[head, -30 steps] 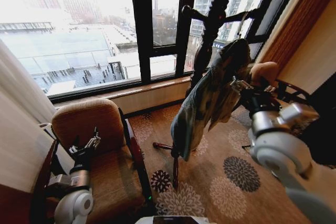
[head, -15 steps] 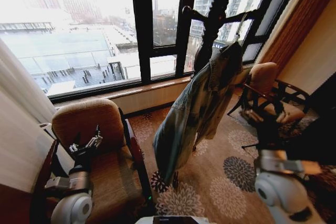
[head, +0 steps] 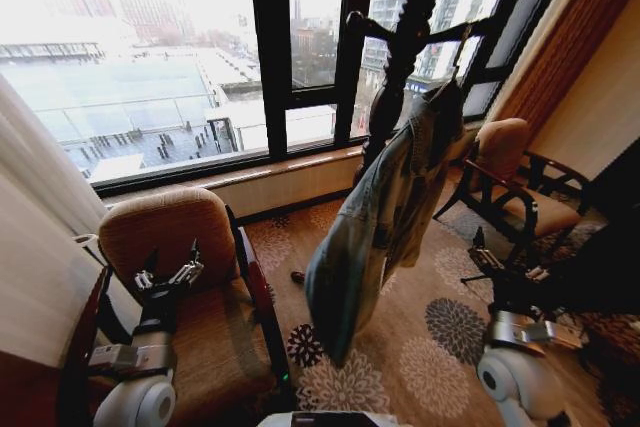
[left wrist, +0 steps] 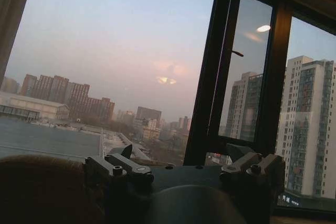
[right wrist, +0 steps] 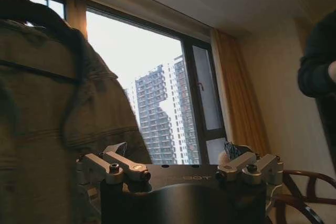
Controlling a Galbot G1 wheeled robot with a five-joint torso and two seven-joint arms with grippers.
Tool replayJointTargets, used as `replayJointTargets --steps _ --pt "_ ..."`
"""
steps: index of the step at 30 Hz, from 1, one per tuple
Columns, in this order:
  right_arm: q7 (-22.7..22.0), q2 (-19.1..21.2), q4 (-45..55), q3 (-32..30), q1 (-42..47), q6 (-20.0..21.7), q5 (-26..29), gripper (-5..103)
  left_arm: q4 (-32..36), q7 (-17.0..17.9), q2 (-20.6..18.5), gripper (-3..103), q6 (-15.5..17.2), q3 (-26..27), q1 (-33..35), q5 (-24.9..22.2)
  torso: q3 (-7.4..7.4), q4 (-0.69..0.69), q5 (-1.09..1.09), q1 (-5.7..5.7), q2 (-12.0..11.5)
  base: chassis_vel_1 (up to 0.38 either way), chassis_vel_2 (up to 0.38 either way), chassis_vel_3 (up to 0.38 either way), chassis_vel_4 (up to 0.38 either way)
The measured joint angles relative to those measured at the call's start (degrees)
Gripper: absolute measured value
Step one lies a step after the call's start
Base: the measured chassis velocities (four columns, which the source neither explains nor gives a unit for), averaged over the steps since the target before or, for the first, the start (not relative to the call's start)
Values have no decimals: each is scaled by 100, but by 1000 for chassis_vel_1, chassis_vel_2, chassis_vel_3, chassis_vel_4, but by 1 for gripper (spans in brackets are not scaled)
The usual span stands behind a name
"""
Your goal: Pick up the clothes from the bed and hang them on the clothes hanger.
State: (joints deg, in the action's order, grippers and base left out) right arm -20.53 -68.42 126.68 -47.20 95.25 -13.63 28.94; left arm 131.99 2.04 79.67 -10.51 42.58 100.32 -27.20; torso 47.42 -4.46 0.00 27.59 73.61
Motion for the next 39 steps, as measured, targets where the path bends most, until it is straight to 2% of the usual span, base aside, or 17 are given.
replayJointTargets --steps 3,5,6,7,13,16,22,27,29,39 --pt "382 115 -82 10 -70 -233 84 100 49 -51 -3 100 9 -31 -8 -37 0 0 0 0 0 0 0 0 0" --pt "486 149 -111 11 -82 -306 126 100 57 -83 -4 100 8 -31 -10 -56 0 0 0 0 1 0 0 0 0" --pt "788 250 -203 14 -119 -511 293 100 86 -194 -5 100 -15 -46 -10 -123 0 -1 1 0 0 0 0 0 0" --pt "788 250 -203 14 -119 -511 293 100 86 -194 -5 100 -15 -46 -10 -123 0 -1 1 0 0 0 0 0 0" --pt "1683 746 -527 190 -303 -994 942 100 110 -383 43 100 -88 -189 -4 -169 0 -1 1 0 0 0 0 0 0" --pt "1804 955 -632 333 -420 -1066 1203 100 119 -384 77 100 -88 -258 -26 -164 0 0 1 0 0 0 0 0 0" --pt "1829 1284 -766 387 -673 -1078 1210 100 191 -358 94 100 -12 -328 -59 -245 0 0 1 1 0 0 0 0 0" --pt "1627 1533 -637 232 -796 -850 1515 100 232 -303 -38 100 114 -254 -151 -375 0 -1 0 0 0 0 0 0 0" --pt "1126 1627 -349 150 -797 -323 1448 100 236 -312 -83 100 167 -88 -209 -433 0 -1 0 1 0 0 0 0 0" --pt "1096 1621 -335 146 -789 -293 1424 100 238 -326 -54 100 170 -77 -177 -411 0 0 0 0 0 0 0 0 0"
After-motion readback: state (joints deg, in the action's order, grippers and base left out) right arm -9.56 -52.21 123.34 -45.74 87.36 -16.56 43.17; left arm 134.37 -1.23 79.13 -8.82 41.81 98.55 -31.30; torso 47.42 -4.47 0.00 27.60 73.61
